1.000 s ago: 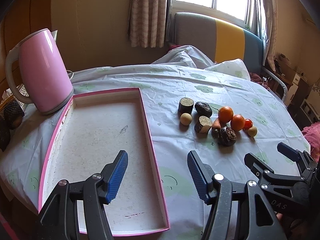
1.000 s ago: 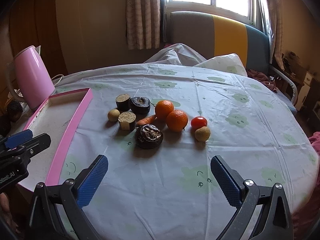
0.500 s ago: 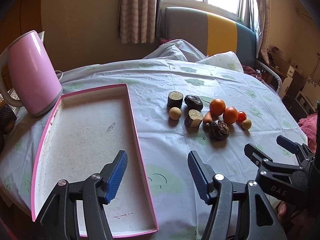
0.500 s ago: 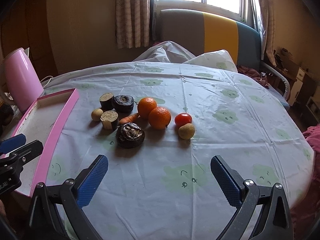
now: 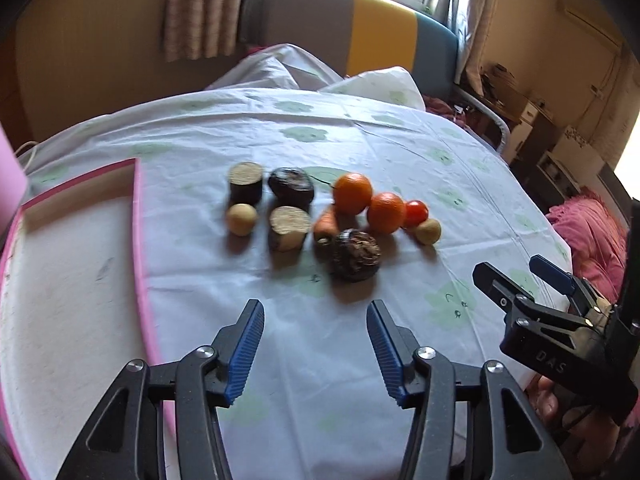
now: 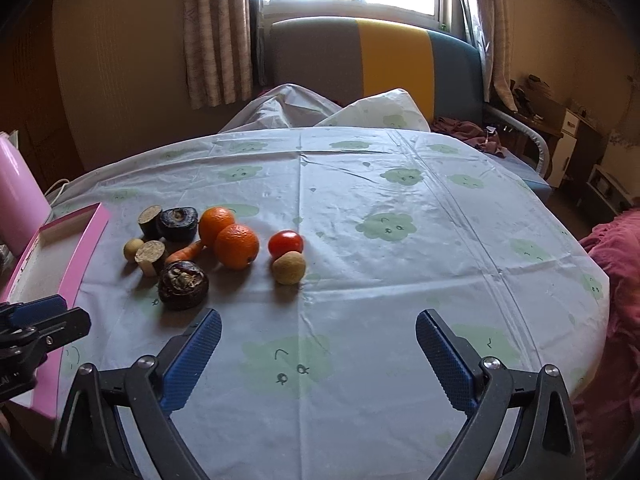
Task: Organize fruits
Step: 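Reach the left tool to the dark round fruit and grasp it, then carry the dark fruit into the tray and open the left tool while the right tool grasps an orange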
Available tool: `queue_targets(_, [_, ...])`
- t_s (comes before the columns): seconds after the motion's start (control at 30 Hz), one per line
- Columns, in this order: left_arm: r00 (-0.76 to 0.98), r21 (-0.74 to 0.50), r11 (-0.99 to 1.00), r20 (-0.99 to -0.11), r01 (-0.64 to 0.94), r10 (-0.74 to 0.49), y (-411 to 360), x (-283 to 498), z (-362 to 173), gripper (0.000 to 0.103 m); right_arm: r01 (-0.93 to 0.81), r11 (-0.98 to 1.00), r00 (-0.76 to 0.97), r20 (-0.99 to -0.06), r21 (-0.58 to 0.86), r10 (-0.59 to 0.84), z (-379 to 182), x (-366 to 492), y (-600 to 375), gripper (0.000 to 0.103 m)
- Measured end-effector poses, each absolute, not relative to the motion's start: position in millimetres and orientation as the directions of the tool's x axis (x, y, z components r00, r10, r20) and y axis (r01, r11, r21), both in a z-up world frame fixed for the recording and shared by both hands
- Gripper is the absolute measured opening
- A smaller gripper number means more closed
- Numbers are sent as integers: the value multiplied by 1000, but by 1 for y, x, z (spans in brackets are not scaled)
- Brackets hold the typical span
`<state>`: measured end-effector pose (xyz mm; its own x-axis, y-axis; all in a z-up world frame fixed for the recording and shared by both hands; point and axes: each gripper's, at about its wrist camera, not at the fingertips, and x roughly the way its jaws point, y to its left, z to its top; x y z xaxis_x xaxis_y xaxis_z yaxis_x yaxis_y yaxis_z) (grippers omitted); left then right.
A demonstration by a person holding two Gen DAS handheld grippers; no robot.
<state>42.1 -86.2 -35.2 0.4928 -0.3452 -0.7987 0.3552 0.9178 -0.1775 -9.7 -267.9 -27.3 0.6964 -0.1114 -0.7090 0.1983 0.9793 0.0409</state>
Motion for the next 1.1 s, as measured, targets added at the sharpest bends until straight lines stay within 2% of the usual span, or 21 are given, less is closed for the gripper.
queue_targets(0.27, [448, -185, 911, -823, 369, -349, -127, 68, -54, 55, 240, 970, 672, -727, 35, -140, -36, -6, -288, 98])
queue_targets(0.47, [436, -165, 931, -847, 326, -303, -142, 85, -70, 54, 261, 964, 666, -732, 48, -144, -38, -4, -301, 98])
queue_targets(0.5, [453, -160, 930, -837, 331, -306, -142, 85, -70, 53, 262, 964, 667, -731, 49, -144, -38, -4, -302, 98])
queue_targets(0.53, [466, -162, 928, -828, 336, -313, -141, 83, -69, 44, 263, 963, 665, -733, 52, -142, -38, -2, -303, 98])
queue_targets(0.6, [462, -193, 922, -820, 335, -339, -135, 83, -70, 43, 260, 964, 662, -737, 60, -133, -40, -1, -305, 98])
queue_targets(0.63, [466, -199, 921, -815, 335, -345, -132, 82, -69, 43, 253, 965, 662, -740, 66, -123, -41, 1, -304, 96])
queue_targets(0.67, [472, -197, 920, -810, 340, -348, -128, 78, -68, 43, 243, 967, 661, -742, 72, -111, -41, 2, -304, 89])
queue_targets(0.8, [498, -157, 924, -804, 349, -325, -109, 59, -67, 43, 190, 977, 662, -747, 93, -58, -43, 10, -295, 72])
queue_targets(0.87, [510, -143, 930, -803, 337, -308, -97, 51, -69, 43, 159, 980, 665, -747, 123, -14, -43, 15, -291, 57])
queue_targets(0.9, [518, -146, 932, -797, 333, -310, -91, 47, -71, 43, 146, 978, 664, -747, 146, 12, -44, 18, -289, 56])
queue_targets(0.97, [528, -154, 931, -788, 330, -318, -86, 44, -72, 43, 126, 976, 662, -748, 179, 52, -44, 26, -285, 45])
queue_targets(1.1, [524, -184, 931, -784, 316, -332, -83, 48, -75, 43, 58, 975, 665, -737, 212, 121, -37, 43, -272, 42])
